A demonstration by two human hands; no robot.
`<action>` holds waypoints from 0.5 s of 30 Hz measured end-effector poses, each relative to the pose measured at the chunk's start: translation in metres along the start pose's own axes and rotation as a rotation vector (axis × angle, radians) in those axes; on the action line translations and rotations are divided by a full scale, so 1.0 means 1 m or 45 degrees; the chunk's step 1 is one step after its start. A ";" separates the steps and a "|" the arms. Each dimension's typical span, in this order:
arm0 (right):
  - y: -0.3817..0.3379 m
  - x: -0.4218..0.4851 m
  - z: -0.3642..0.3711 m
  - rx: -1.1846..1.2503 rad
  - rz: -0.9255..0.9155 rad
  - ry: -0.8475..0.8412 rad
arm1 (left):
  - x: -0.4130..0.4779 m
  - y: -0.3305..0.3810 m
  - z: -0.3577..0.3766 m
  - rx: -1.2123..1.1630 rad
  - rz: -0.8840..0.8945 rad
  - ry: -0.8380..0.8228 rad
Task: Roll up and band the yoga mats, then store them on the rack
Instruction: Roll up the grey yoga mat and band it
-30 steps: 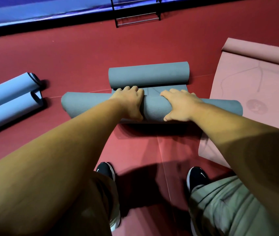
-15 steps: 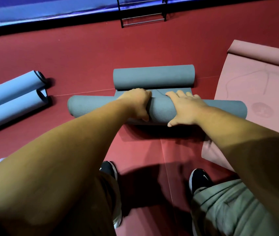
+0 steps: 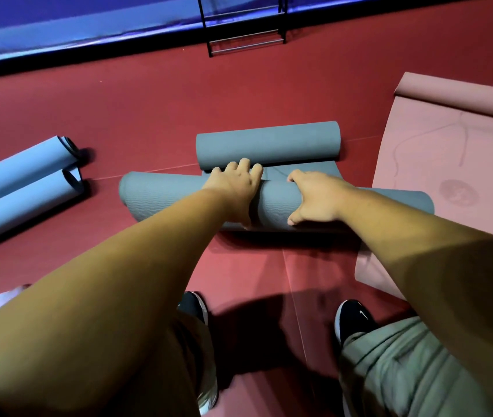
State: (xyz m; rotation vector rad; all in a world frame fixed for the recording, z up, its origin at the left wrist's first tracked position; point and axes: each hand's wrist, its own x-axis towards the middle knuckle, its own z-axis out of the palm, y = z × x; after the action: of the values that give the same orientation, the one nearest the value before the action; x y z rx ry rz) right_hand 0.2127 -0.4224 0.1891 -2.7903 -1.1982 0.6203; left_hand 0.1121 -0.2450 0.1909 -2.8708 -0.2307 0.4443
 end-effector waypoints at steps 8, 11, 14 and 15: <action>0.004 0.000 0.003 -0.116 -0.028 -0.001 | 0.004 -0.010 -0.011 -0.318 0.022 -0.020; 0.002 0.000 0.007 -0.162 -0.050 0.057 | 0.006 -0.014 -0.013 -0.361 -0.009 -0.086; 0.001 0.001 0.004 -0.126 -0.054 0.081 | 0.006 -0.016 -0.014 -0.362 -0.016 -0.076; 0.001 0.002 0.003 -0.111 -0.056 0.076 | 0.007 -0.016 -0.014 -0.342 -0.011 -0.069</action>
State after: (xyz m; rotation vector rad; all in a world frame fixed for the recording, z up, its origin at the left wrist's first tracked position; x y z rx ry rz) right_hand 0.2135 -0.4225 0.1860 -2.8220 -1.3011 0.4898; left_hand 0.1208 -0.2310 0.2057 -3.1197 -0.3353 0.5270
